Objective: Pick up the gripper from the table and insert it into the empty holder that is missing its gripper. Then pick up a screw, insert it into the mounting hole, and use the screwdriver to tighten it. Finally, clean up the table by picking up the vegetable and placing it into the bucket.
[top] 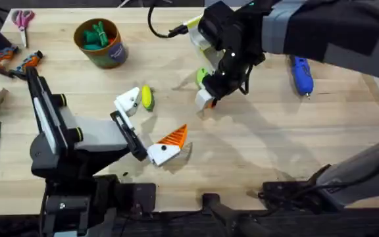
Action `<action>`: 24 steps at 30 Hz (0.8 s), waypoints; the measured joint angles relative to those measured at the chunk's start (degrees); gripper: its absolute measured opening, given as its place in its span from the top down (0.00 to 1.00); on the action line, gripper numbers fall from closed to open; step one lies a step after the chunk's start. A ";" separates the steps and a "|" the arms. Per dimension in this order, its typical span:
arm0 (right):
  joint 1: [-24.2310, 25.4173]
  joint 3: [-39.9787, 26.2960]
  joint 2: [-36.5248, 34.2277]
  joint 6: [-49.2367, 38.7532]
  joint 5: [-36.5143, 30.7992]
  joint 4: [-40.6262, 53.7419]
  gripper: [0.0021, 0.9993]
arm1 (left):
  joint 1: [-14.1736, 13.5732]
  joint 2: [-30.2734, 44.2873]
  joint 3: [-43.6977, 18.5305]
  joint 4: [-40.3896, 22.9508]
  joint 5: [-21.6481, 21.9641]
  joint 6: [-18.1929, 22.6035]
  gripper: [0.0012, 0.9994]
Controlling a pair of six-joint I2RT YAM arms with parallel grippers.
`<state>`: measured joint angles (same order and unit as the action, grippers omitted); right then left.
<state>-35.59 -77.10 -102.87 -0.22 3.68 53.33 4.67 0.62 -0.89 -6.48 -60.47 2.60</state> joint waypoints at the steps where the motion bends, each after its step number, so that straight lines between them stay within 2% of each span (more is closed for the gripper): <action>1: 0.00 0.00 0.00 -0.06 0.00 -0.01 0.48 | 0.00 0.00 0.00 0.00 0.00 0.00 0.01; 4: 0.00 0.00 0.00 -0.13 0.00 -0.04 0.92 | 0.00 0.00 0.00 0.00 0.00 -0.01 0.01; 5: 0.00 -0.02 0.00 -0.07 0.00 -0.15 0.97 | 0.00 0.00 0.00 0.00 0.00 -0.01 0.01; 10: 0.02 -0.19 0.00 -0.06 -0.02 0.38 0.99 | 0.00 0.00 0.00 0.00 0.00 -0.01 0.01; 13: 0.11 -1.45 0.00 -0.08 -0.02 4.42 0.99 | 0.00 0.00 0.00 0.00 0.00 0.00 0.01; 19: 2.17 -10.03 0.17 -0.21 0.21 13.07 0.99 | 0.00 0.00 0.00 0.00 0.00 -0.01 0.01; 24: 6.22 -13.77 2.81 -1.45 6.84 15.47 0.99 | 0.00 0.00 0.00 0.00 0.00 -0.01 0.01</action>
<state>-29.37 -90.87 -100.06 -1.67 10.52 68.80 4.67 0.62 -0.89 -6.48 -60.47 2.59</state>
